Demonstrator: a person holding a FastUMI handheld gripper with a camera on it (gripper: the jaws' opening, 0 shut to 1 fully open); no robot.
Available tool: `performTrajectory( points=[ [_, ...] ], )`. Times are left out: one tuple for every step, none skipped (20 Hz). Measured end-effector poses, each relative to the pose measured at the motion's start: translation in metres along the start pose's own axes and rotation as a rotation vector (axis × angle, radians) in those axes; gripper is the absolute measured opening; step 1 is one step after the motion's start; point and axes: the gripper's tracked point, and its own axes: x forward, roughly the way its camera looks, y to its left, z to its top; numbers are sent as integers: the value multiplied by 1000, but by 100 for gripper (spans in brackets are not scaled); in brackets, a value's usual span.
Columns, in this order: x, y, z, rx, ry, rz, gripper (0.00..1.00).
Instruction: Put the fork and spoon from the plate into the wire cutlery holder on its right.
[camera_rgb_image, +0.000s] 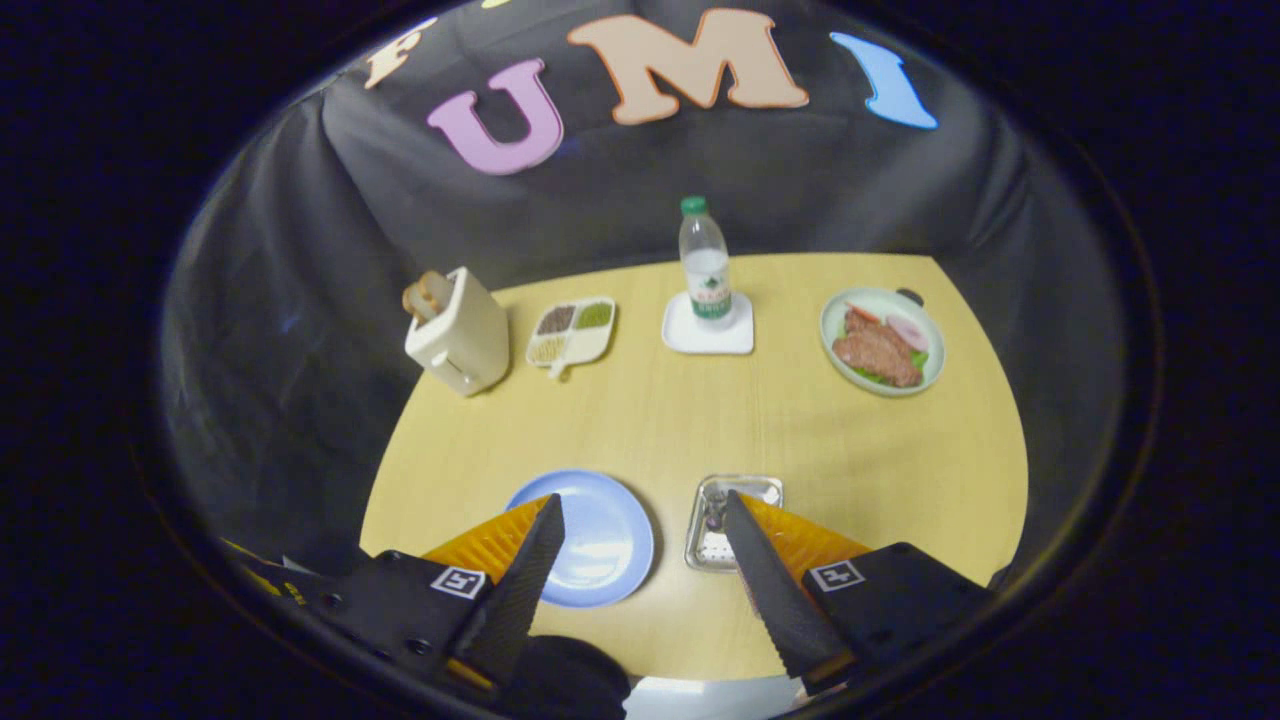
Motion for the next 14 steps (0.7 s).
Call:
performTrajectory(
  points=[
    [-9, 3, 10, 2, -46, 4, 100],
    [-18, 6, 19, 2, -94, 12, 100],
    [-29, 9, 30, -6, -145, 17, 100],
    [-38, 12, 40, -25, -198, 16, 100],
    [-47, 13, 48, -52, -247, 9, 100],
    [-56, 16, 54, -79, -291, 0, 100],
    [-65, 20, 60, -98, -339, -4, 100],
    [-73, 27, 63, -113, -388, -6, 100],
    [-81, 33, 66, -128, -438, -6, 100],
    [-88, 37, 68, -146, -487, -15, 100],
    [-93, 40, 66, -171, -527, -25, 100],
    [-96, 40, 63, -202, -564, -47, 100],
    [-100, 40, 60, -223, -600, -74, 100],
    [-103, 45, 57, -231, -640, -85, 100]
  ],
)
